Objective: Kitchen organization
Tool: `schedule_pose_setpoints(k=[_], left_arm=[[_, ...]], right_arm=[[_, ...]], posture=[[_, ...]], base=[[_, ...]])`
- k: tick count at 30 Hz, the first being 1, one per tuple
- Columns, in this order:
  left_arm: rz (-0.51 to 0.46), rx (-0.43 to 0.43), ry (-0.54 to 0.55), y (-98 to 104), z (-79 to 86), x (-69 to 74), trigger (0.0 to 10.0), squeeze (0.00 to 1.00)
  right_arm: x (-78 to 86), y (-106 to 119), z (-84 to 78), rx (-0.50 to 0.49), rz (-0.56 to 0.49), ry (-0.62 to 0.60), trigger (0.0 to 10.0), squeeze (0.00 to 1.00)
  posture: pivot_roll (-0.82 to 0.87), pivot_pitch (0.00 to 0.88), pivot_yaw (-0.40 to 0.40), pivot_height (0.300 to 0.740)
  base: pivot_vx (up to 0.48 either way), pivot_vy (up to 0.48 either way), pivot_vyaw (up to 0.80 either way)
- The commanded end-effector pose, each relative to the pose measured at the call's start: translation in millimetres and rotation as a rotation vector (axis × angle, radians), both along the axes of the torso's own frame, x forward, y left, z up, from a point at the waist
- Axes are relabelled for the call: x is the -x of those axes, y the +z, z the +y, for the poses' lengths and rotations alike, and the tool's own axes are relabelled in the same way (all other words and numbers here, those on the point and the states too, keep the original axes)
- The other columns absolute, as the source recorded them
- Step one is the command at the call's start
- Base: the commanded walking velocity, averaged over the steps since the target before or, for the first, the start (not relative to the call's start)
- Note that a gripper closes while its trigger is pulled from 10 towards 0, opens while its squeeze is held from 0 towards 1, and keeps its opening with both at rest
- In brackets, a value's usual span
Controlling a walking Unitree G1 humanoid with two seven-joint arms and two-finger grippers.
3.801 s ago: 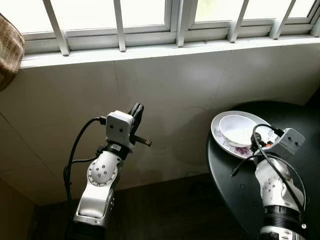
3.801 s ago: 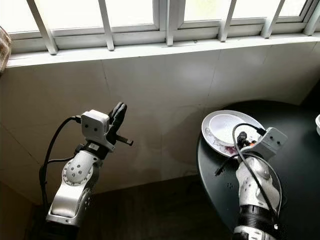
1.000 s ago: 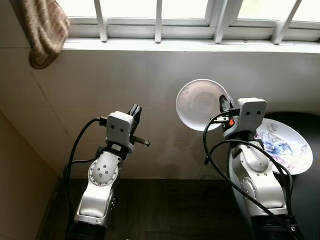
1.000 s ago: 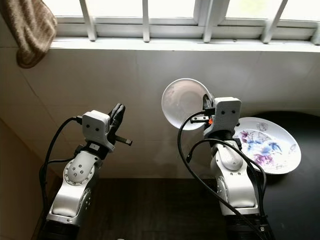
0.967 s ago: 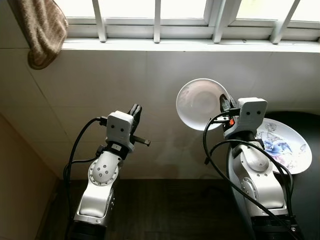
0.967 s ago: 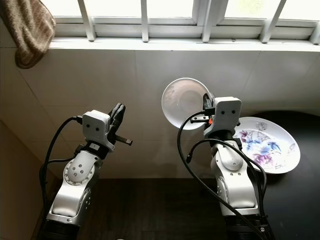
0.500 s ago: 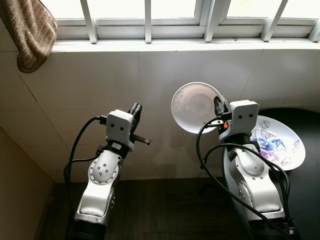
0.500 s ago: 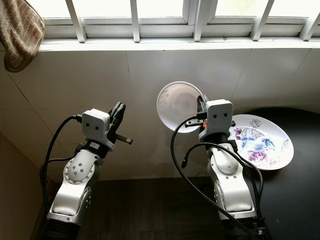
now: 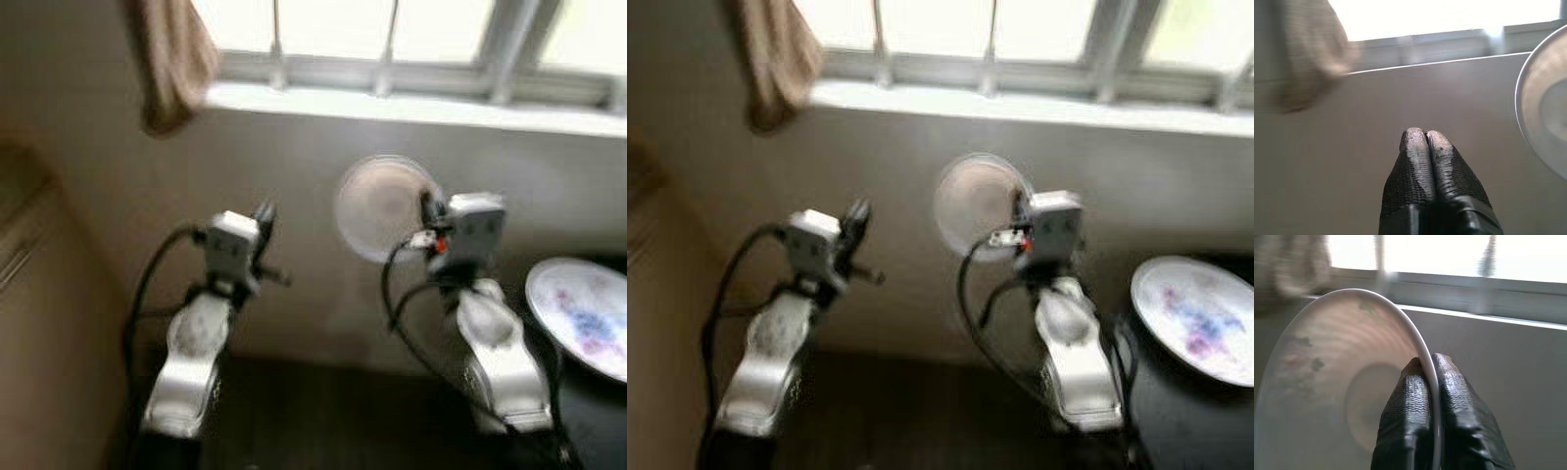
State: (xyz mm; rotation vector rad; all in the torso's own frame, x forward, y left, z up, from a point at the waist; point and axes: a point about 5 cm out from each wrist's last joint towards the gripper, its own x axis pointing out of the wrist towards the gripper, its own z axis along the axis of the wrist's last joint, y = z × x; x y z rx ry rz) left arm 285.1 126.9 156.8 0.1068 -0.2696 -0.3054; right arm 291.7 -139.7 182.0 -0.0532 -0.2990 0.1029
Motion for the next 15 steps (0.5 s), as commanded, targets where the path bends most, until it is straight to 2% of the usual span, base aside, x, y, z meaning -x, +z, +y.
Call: schedule_pose_setpoints(k=[1, 15], left_arm=[[0.008, 0.002, -0.020, -1.0, -5.9, 1.0, 10.0, 0.00], [-0.033, -0.010, -0.011, 2.7, -4.4, 2.1, 10.0, 0.00]], right_arm=[[1.8, 4.6, -6.0, 0.015, -0.024, -0.023, 0.0, 0.00], [0.0, 8.1, -6.0, 0.014, -0.042, -0.028, 0.0, 0.00]], posture=[[0.13, 0.000, -0.049, 0.740], [0.13, 0.000, -0.051, 0.740]], base=[[0.000, 0.000, 0.80], [0.000, 0.000, 0.80]])
